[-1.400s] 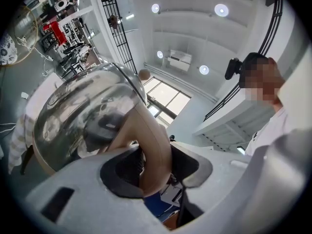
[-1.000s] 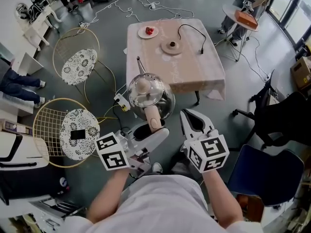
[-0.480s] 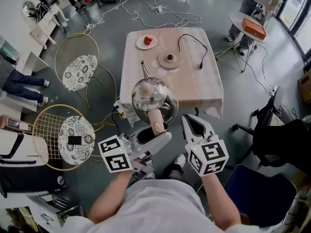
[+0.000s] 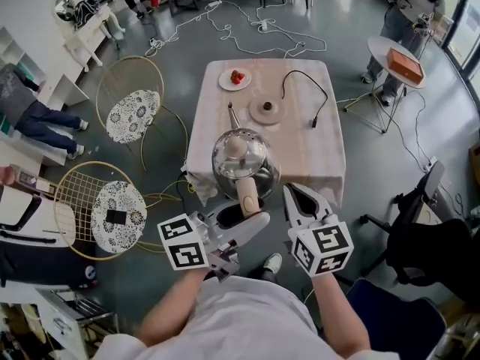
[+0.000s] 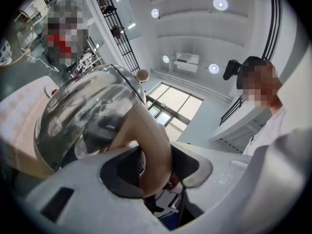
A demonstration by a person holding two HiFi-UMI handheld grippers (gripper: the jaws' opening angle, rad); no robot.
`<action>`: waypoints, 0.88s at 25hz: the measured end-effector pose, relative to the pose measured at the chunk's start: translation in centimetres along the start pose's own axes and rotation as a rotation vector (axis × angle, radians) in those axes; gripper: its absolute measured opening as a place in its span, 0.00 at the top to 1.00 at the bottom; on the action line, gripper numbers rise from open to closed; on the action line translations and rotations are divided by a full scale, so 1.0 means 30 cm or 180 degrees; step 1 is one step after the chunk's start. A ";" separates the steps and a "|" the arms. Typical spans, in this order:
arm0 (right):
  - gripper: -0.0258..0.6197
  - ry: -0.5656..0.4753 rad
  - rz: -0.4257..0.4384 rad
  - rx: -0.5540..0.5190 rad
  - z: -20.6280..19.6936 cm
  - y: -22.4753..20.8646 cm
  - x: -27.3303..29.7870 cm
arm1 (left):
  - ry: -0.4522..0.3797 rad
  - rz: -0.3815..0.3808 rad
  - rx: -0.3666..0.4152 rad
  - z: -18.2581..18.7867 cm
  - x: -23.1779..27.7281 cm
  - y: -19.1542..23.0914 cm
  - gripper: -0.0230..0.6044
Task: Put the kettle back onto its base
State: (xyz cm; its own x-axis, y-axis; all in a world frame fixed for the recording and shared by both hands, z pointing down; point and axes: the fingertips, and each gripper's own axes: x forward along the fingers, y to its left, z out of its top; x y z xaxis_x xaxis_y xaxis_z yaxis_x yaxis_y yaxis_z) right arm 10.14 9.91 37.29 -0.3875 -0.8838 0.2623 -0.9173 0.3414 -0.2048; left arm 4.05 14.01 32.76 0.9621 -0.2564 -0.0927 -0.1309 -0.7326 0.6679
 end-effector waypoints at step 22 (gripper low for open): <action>0.95 -0.0036 -0.0199 -0.0051 0.101 -0.074 0.274 | 0.0239 -0.0241 -0.0038 0.132 0.062 0.235 0.69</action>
State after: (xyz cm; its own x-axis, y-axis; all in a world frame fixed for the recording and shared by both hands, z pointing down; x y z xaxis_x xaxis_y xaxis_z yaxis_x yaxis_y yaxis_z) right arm 9.26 0.91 37.05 -0.3285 -0.9070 0.2634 -0.9411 0.2905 -0.1732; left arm 3.98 5.88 34.37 0.9844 -0.1522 -0.0881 -0.0545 -0.7404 0.6699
